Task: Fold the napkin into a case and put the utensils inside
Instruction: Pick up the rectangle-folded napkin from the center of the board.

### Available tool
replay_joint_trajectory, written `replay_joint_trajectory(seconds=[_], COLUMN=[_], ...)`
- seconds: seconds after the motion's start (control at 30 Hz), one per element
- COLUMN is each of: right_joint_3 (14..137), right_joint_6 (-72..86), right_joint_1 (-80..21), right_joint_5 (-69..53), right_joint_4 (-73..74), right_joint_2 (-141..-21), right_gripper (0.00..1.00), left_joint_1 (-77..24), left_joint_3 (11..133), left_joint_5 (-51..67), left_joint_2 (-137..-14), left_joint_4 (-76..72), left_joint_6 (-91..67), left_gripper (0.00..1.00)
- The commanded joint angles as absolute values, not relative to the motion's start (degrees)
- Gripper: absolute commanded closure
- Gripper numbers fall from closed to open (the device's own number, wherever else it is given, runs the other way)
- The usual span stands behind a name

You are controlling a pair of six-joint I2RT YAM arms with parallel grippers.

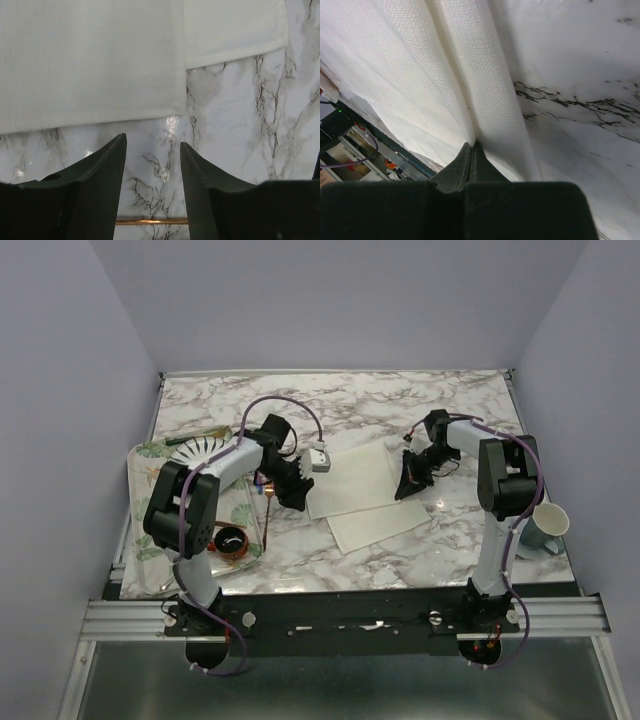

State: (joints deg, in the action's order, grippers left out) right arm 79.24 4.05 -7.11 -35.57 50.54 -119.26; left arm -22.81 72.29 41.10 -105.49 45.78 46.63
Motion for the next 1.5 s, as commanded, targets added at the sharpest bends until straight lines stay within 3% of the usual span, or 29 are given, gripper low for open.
replay_joint_trajectory(seconds=[0.0,0.87,1.13,1.47], right_joint_3=[80.42,80.33,80.33,80.77], right_joint_6=[3.52,3.43,3.34,3.25], right_joint_1=[-7.03,-7.03,-7.03,-7.03], right_joint_5=[-35.07,-35.59,-35.51,-35.16], right_joint_4=[50.10,50.27,50.45,50.80], right_joint_2=[-119.18,-118.39,-118.56,-118.48], right_gripper=[0.99,0.99,0.99,0.99], left_joint_1=[-22.67,-37.53,-38.50,-38.23], left_joint_3=[63.21,55.28,55.28,57.83], left_joint_5=[37.00,20.75,15.21,16.96], left_joint_2=[-94.23,-97.64,-100.11,-96.78], left_joint_4=[27.55,20.13,20.57,23.73], left_joint_6=[46.59,46.41,46.14,44.21], left_gripper=[0.43,0.43,0.45,0.42])
